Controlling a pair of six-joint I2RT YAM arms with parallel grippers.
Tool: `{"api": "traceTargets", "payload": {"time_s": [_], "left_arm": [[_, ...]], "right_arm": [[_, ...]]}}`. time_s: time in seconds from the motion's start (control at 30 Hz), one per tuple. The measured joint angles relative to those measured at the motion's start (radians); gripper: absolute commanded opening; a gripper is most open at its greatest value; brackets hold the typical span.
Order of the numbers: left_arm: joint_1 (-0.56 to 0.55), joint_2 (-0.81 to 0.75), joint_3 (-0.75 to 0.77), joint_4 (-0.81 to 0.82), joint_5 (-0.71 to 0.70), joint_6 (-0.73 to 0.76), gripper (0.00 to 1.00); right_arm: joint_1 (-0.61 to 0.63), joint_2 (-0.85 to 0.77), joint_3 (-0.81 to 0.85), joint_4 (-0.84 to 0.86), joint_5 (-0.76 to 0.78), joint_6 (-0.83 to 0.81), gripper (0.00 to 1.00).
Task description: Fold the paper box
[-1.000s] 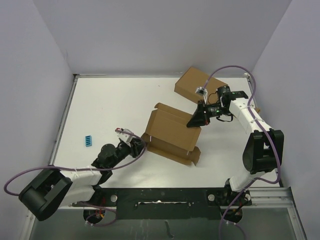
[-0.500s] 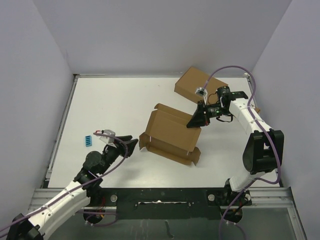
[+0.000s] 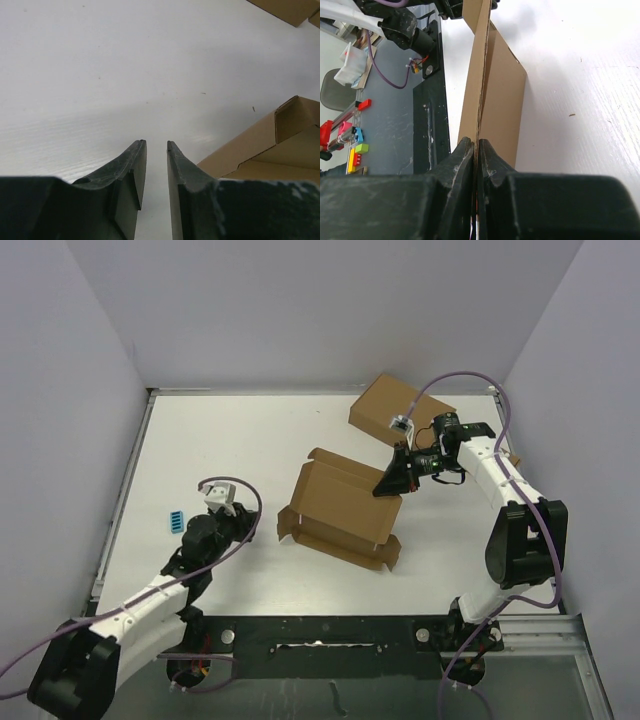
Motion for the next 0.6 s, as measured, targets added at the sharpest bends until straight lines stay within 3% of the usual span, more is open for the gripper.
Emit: {"api": "traceTargets", "payload": {"time_s": [0.33,0.6], "left_arm": [[0.039,0.369,-0.027,0.446,0.336,0.145,0.3],[0.039,0.415,-0.027,0.568,0.486,0.227,0.32]], "right_arm": [[0.005,0.0,0.0,0.0,0.0,-0.003,0.0],[0.014,0.0,0.0,-0.008,0.002,-0.01,0.0]]}}
